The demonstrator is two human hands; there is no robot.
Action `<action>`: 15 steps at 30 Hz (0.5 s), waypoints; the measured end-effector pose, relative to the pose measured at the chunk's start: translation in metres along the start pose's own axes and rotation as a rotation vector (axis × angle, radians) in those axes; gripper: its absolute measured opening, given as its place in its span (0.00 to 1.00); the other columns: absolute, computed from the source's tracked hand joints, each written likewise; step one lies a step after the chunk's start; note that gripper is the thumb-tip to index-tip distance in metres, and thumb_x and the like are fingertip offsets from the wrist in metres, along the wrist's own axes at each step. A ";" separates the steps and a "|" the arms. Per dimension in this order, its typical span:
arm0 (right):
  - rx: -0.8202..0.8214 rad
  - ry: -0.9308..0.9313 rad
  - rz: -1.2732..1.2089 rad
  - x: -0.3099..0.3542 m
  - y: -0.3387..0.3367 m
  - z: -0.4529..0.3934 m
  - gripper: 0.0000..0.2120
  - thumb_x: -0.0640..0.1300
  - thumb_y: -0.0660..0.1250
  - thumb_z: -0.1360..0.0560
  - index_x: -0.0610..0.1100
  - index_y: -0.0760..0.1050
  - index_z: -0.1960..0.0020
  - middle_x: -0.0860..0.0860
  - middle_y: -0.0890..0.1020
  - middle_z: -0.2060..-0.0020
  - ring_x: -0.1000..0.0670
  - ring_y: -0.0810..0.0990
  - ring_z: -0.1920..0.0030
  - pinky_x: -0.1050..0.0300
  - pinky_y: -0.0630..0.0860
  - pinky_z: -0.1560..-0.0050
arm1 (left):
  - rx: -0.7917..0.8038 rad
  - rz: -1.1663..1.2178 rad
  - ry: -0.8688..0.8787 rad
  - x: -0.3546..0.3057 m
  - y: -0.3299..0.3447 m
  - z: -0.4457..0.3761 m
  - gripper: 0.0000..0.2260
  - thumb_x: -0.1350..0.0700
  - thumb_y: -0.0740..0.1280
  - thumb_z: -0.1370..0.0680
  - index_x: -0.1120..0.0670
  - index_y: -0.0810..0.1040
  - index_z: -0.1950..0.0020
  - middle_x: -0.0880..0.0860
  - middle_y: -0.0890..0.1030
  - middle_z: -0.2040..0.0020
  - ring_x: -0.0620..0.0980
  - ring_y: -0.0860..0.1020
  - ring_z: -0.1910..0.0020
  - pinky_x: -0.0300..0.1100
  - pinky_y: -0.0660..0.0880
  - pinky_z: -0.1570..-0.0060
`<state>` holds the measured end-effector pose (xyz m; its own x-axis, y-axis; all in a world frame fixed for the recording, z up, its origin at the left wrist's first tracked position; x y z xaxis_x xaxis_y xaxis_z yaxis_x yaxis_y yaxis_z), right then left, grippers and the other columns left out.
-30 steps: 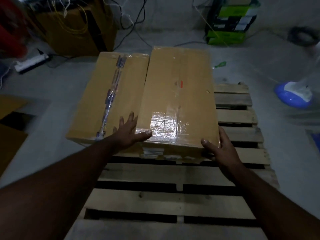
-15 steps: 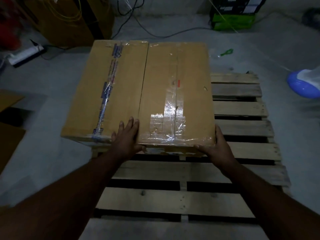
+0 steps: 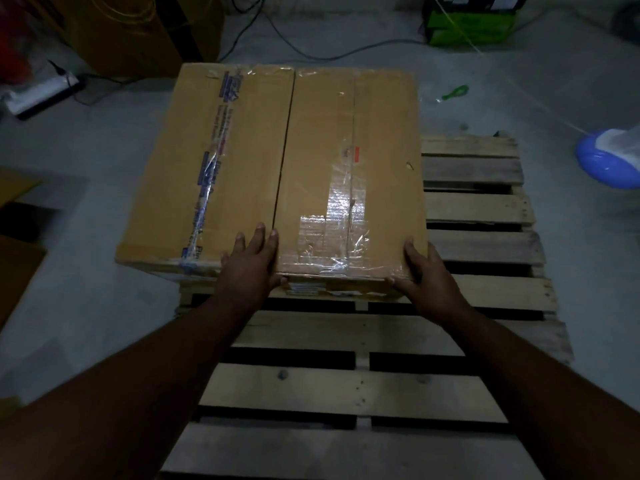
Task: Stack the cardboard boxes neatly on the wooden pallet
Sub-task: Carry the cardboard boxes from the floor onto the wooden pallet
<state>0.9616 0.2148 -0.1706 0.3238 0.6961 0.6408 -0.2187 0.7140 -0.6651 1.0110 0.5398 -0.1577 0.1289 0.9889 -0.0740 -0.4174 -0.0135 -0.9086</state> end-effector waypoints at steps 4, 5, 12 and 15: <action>0.081 0.032 0.308 0.008 -0.006 -0.005 0.44 0.58 0.73 0.23 0.49 0.52 0.16 0.44 0.42 0.17 0.37 0.61 0.21 0.42 0.66 0.23 | 0.066 0.022 0.024 0.000 -0.004 -0.002 0.48 0.38 0.73 0.26 0.48 0.47 0.16 0.53 0.45 0.16 0.67 0.51 0.20 0.68 0.61 0.27; 0.088 0.049 0.338 0.012 -0.006 -0.002 0.46 0.59 0.72 0.23 0.49 0.50 0.16 0.44 0.40 0.17 0.36 0.57 0.20 0.40 0.64 0.23 | 0.090 0.001 0.029 -0.001 -0.009 -0.002 0.50 0.37 0.73 0.27 0.49 0.47 0.16 0.54 0.46 0.16 0.66 0.51 0.20 0.67 0.59 0.26; -0.288 -0.086 -0.182 0.079 -0.044 0.123 0.21 0.40 0.67 0.19 0.42 0.72 0.26 0.44 0.75 0.30 0.44 0.76 0.32 0.44 0.74 0.30 | -0.182 0.464 0.101 -0.038 -0.066 0.090 0.29 0.56 0.74 0.24 0.59 0.71 0.25 0.60 0.76 0.31 0.60 0.74 0.32 0.51 0.72 0.32; -0.343 -0.069 -0.303 0.107 -0.077 0.192 0.15 0.40 0.68 0.20 0.44 0.79 0.35 0.48 0.80 0.41 0.50 0.82 0.45 0.48 0.81 0.41 | -0.172 0.581 0.172 -0.065 -0.096 0.164 0.22 0.56 0.72 0.23 0.55 0.75 0.29 0.54 0.81 0.37 0.51 0.80 0.38 0.45 0.77 0.39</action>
<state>0.8368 0.2485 0.0229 0.2618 0.4718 0.8419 0.1976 0.8277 -0.5253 0.8950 0.5007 0.0014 0.0729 0.7754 -0.6273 -0.3141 -0.5791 -0.7523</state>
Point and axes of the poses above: each hand's wrist, its own z-axis away from the middle knuckle, its own y-axis out of the palm, x = y × z, the point moved 6 cm from there along -z, towards the middle knuckle
